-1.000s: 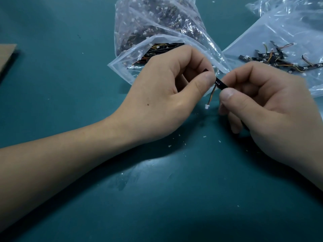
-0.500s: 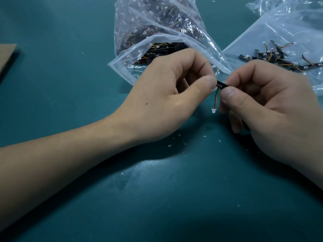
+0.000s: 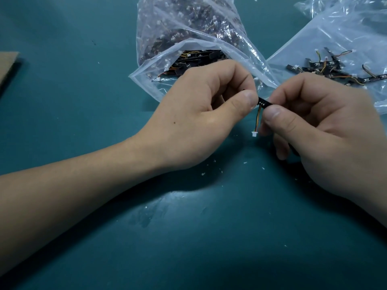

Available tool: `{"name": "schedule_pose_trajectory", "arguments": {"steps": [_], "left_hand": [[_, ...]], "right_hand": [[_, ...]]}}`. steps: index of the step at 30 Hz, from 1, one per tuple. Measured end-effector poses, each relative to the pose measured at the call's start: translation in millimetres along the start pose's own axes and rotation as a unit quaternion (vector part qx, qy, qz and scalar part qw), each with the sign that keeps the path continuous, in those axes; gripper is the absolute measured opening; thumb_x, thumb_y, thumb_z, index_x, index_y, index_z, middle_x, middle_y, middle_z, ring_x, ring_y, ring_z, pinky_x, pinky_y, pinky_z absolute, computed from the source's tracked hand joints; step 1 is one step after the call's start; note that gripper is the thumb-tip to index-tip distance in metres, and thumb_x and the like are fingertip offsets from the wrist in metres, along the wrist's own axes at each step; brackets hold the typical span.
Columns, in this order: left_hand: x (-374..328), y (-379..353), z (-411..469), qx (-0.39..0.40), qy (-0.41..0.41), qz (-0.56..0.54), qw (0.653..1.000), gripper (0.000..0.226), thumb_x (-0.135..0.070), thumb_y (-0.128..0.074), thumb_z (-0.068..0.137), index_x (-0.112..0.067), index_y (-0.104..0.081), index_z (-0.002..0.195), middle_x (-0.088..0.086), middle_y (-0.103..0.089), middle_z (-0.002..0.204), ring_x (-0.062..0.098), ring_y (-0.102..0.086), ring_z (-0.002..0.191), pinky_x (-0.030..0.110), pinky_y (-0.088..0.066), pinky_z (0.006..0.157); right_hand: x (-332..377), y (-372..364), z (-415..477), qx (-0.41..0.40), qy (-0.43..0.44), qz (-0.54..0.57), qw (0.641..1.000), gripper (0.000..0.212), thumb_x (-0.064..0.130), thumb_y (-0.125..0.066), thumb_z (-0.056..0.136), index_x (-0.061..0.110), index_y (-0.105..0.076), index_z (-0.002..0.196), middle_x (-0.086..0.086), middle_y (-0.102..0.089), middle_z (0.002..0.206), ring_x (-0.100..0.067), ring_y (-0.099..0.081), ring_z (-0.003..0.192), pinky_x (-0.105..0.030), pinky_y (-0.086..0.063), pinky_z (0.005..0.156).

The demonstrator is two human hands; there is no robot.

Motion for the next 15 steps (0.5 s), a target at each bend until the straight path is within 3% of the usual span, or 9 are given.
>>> {"name": "schedule_pose_trajectory", "arguments": {"steps": [8, 12, 15], "left_hand": [[0.0, -1.1, -0.2, 0.006, -0.001, 0.003, 1.0, 0.009, -0.017, -0.058, 0.096, -0.014, -0.057, 0.086, -0.009, -0.056, 0.072, 0.03, -0.054, 0.065, 0.04, -0.049, 0.061], [0.8, -4.0, -1.1, 0.025, -0.005, 0.006, 1.0, 0.01, -0.013, -0.054, 0.097, -0.01, -0.054, 0.088, 0.002, -0.056, 0.072, 0.021, -0.051, 0.064, 0.031, -0.043, 0.061], [2.2, -4.2, -1.4, 0.022, -0.002, -0.002, 1.0, 0.01, -0.013, -0.055, 0.097, -0.01, -0.054, 0.087, 0.008, -0.057, 0.071, 0.024, -0.051, 0.063, 0.033, -0.044, 0.059]], "right_hand": [[2.1, 0.2, 0.0, -0.002, 0.005, 0.007, 1.0, 0.008, 0.032, -0.063, 0.095, 0.025, -0.061, 0.09, -0.002, -0.072, 0.077, -0.021, -0.06, 0.045, -0.026, -0.046, 0.046], [2.7, 0.0, 0.2, 0.002, 0.009, 0.008, 1.0, 0.01, 0.032, -0.064, 0.094, 0.023, -0.062, 0.09, -0.002, -0.071, 0.077, -0.021, -0.06, 0.045, -0.025, -0.046, 0.047], [2.2, -0.6, -0.2, 0.003, 0.009, 0.012, 1.0, 0.01, 0.033, -0.064, 0.094, 0.025, -0.062, 0.09, -0.003, -0.071, 0.077, -0.021, -0.06, 0.045, -0.027, -0.046, 0.046]]}}
Point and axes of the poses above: each hand's wrist, its own z-axis towards the middle knuckle, its own y-axis out of the back of the hand, x = y × z, the point moved 10 cm from there along z, towards the middle knuckle
